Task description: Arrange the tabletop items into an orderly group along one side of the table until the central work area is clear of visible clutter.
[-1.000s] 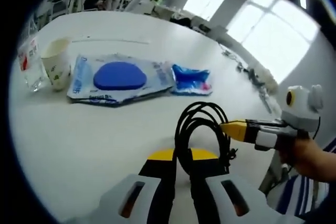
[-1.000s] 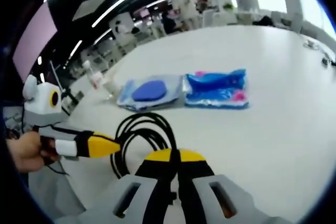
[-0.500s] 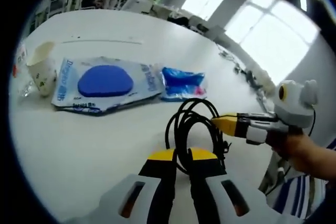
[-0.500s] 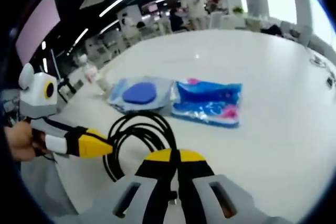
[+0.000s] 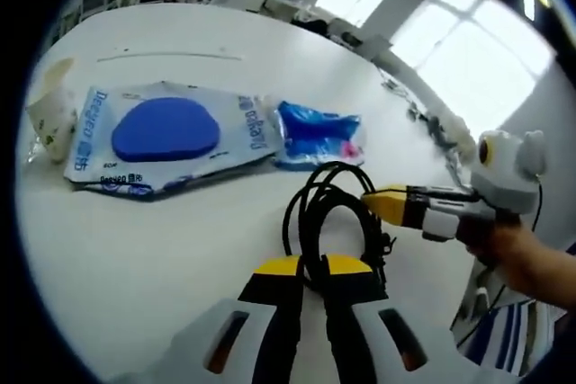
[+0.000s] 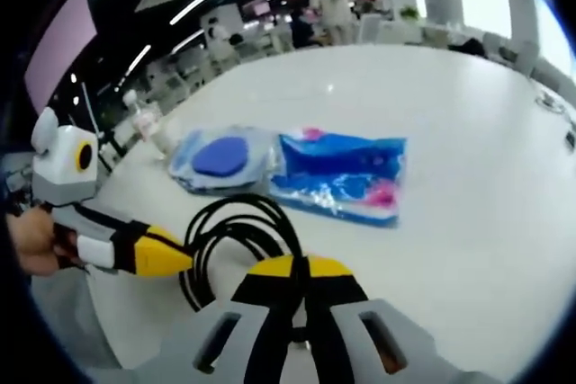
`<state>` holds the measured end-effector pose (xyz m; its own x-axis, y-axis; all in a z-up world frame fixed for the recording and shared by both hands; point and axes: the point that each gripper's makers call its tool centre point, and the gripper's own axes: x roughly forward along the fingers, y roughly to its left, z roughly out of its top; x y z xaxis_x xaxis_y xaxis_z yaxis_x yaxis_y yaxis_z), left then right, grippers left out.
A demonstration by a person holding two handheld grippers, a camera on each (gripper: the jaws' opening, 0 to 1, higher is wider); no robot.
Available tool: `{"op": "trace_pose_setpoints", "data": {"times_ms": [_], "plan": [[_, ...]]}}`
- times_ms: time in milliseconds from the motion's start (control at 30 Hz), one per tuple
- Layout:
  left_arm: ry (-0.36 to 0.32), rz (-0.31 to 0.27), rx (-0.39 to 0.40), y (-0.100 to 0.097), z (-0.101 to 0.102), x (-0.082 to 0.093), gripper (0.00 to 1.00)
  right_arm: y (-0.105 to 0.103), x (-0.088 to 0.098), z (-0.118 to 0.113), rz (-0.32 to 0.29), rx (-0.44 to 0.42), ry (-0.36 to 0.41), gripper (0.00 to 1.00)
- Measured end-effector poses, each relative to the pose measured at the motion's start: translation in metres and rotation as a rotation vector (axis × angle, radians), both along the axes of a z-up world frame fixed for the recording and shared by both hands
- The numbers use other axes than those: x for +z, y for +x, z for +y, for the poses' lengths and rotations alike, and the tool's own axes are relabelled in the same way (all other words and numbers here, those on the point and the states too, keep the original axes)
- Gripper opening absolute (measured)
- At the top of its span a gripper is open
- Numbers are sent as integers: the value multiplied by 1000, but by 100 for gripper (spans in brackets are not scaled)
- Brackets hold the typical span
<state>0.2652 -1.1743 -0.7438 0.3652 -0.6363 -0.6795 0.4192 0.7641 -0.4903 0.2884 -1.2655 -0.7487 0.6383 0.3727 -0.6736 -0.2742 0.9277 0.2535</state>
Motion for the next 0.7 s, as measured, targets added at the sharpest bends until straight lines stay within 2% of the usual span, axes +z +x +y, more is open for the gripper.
{"op": "trace_pose_setpoints", "data": {"times_ms": [233, 700], "plan": [[14, 16, 22, 7, 2, -7, 7, 8, -6, 3, 6, 10, 8, 0], [45, 50, 55, 9, 6, -18, 7, 13, -15, 7, 21, 13, 27, 0]]}}
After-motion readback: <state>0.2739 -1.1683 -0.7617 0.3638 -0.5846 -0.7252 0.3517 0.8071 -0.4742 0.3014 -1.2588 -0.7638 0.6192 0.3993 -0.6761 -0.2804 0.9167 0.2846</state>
